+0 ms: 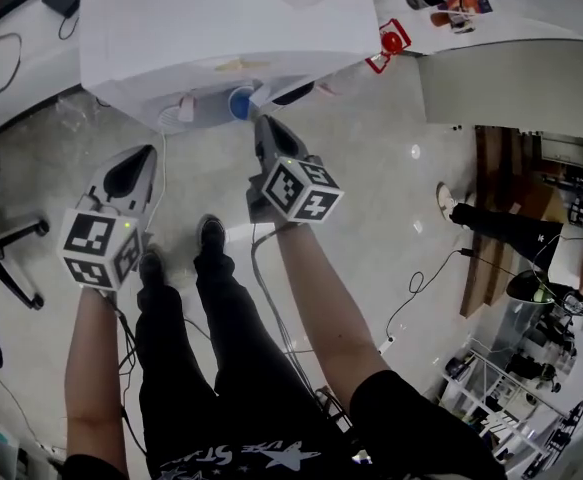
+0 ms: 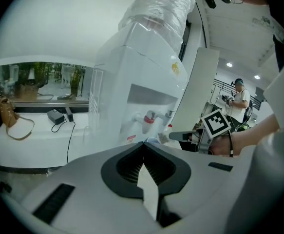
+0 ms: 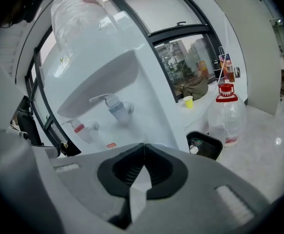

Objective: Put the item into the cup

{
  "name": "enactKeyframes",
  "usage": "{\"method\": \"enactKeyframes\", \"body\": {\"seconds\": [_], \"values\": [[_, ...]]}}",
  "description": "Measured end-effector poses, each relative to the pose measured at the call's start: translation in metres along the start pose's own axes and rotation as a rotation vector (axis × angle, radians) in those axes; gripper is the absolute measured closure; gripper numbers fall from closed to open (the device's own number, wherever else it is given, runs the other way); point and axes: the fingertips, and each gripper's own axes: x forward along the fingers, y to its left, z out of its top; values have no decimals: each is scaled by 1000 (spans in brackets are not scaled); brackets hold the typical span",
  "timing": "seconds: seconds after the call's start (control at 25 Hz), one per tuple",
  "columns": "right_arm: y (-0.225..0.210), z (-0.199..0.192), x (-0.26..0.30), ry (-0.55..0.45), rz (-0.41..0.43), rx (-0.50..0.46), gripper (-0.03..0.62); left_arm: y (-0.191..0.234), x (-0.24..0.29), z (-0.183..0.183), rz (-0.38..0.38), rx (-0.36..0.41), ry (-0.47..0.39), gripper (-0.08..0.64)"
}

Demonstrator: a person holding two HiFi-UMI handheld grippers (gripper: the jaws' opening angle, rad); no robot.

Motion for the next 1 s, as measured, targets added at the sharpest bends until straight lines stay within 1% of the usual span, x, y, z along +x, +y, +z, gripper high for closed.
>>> {"method": "enactKeyframes", "body": {"seconds": [0.2, 0.36, 0.48, 0.64, 0.72, 0.92, 0.96, 1.0], "values": [[-6, -4, 19, 38, 4, -36, 591, 6, 5, 7, 40, 25, -47, 555], [-9, -12, 28, 66, -11, -48, 591, 11, 5, 5, 48, 17, -44, 555], [-11, -17, 33, 81, -26, -70, 591, 14, 4, -1, 59, 5, -23, 555], [-11, -17, 40, 86, -40, -108, 591, 20, 6, 0, 56, -2, -23, 555], [-11, -19, 43, 92, -42, -117, 591, 22, 6, 0, 56, -11, -25, 555], [-10, -26, 48, 123, -48, -131, 589, 22, 8, -3, 48, -6, -21, 555], [-10, -27, 49, 129, -48, -133, 588, 23, 8, -3, 49, -7, -24, 555], [-10, -28, 50, 133, -48, -132, 570, 23, 8, -2, 51, -9, -26, 555]]}}
